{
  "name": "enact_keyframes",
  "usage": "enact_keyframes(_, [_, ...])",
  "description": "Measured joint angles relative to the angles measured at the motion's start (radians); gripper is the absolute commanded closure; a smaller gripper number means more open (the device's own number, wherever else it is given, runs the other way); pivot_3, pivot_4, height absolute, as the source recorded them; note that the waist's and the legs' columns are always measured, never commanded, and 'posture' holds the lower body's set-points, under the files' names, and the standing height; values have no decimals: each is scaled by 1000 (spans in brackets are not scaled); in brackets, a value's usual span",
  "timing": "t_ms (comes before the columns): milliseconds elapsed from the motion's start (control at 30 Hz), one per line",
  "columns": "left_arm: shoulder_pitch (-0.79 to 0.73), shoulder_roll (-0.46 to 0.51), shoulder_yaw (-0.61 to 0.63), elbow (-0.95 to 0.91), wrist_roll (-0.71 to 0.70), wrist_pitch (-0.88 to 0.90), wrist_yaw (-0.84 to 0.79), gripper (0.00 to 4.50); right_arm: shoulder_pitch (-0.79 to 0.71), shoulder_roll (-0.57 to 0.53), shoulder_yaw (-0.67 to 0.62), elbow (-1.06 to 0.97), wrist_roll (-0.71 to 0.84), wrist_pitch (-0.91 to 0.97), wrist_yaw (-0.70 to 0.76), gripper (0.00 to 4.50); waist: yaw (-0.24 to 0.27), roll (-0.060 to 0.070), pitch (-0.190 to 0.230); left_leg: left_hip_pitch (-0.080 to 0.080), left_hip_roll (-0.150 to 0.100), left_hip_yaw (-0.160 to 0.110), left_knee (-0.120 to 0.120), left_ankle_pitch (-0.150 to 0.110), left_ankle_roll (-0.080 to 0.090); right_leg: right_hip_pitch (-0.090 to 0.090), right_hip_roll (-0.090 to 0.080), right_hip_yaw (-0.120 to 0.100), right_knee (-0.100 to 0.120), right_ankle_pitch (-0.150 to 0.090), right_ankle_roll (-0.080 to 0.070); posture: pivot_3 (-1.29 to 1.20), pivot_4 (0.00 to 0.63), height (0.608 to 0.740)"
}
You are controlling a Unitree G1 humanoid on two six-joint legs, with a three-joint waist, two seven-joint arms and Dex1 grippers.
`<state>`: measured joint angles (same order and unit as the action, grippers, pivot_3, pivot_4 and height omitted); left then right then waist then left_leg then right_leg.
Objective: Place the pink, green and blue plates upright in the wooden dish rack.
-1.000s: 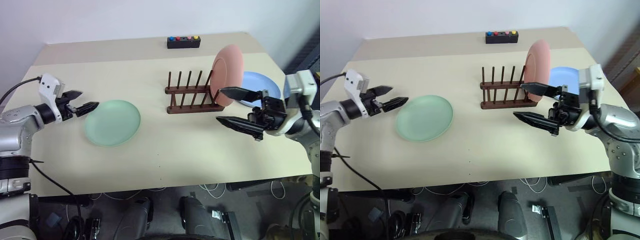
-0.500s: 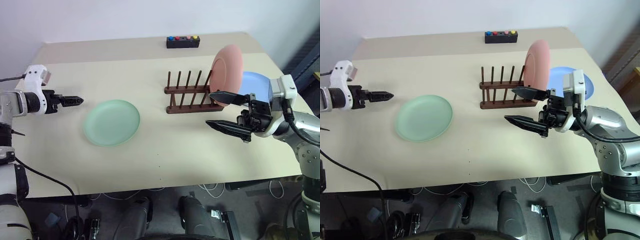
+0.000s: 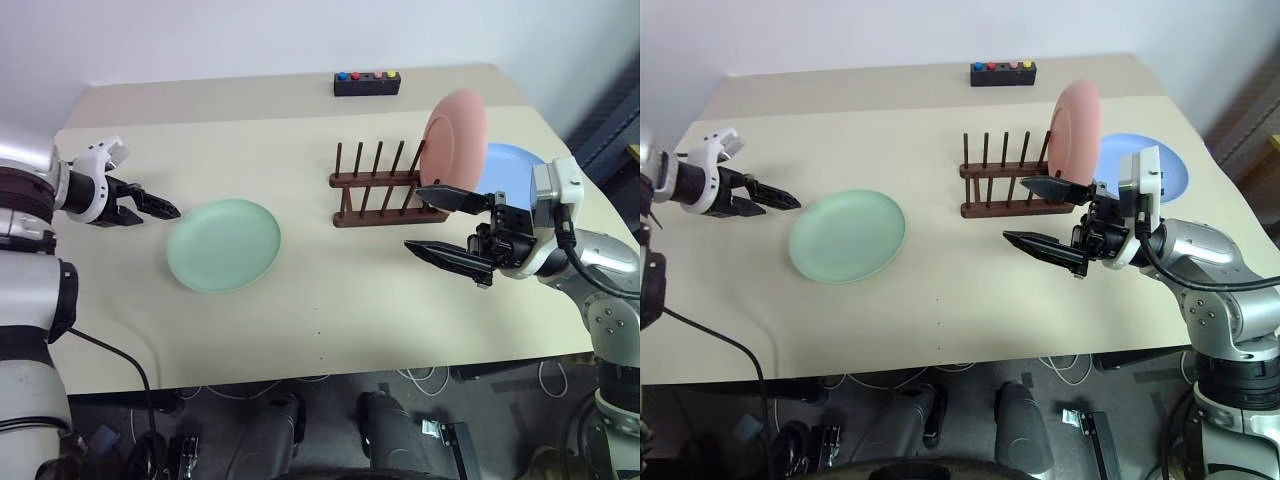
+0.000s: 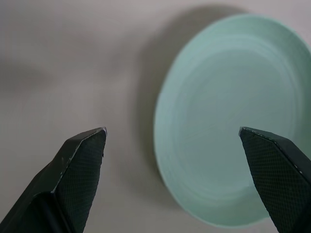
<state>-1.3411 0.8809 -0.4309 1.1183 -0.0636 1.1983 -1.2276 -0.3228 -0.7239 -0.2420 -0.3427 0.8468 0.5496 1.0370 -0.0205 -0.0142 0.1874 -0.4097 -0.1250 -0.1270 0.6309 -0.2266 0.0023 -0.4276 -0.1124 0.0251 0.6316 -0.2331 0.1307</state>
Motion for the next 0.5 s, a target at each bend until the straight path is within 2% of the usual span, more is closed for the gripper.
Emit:
enact_keyframes(200, [-33, -35, -66, 120, 117, -69, -117, 0, 8, 0, -3, -2, 0, -12, -4, 115, 5, -2, 1, 0, 0, 0, 0, 0, 0, 0, 0, 0, 0, 0, 0, 0, 150, 740])
enact_keyframes(500, [-41, -76, -51, 191, 193, -97, -165, 0, 12, 0, -4, -3, -1, -22, -6, 115, 6, -3, 1, 0, 0, 0, 1, 0, 0, 0, 0, 0, 0, 0, 0, 0, 150, 740])
